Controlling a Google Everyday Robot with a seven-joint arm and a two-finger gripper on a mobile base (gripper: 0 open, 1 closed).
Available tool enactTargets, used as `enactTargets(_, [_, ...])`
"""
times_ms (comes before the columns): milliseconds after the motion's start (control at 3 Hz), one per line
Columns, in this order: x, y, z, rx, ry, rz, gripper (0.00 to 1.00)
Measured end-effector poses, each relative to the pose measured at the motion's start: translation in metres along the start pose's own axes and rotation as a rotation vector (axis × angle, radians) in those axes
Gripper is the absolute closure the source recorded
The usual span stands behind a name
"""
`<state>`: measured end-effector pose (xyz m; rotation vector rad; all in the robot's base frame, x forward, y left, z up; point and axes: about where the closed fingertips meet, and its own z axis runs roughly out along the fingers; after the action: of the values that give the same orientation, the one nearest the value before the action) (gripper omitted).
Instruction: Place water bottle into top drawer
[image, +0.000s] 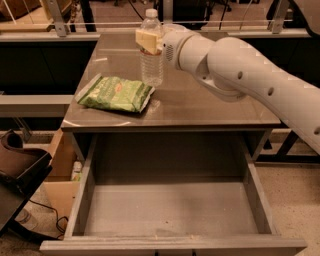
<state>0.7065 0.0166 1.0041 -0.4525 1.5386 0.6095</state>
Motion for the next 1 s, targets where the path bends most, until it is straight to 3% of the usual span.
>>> enactTargets(333, [0.028, 0.026, -0.038, 0.001, 0.023, 0.04, 1.0])
enactTargets(667, [0.04, 0.064, -0.077, -0.014, 0.034, 0.067, 1.0])
enactTargets(1000, [0.039, 0.085, -0.113, 0.006, 0.016, 0.064, 1.0])
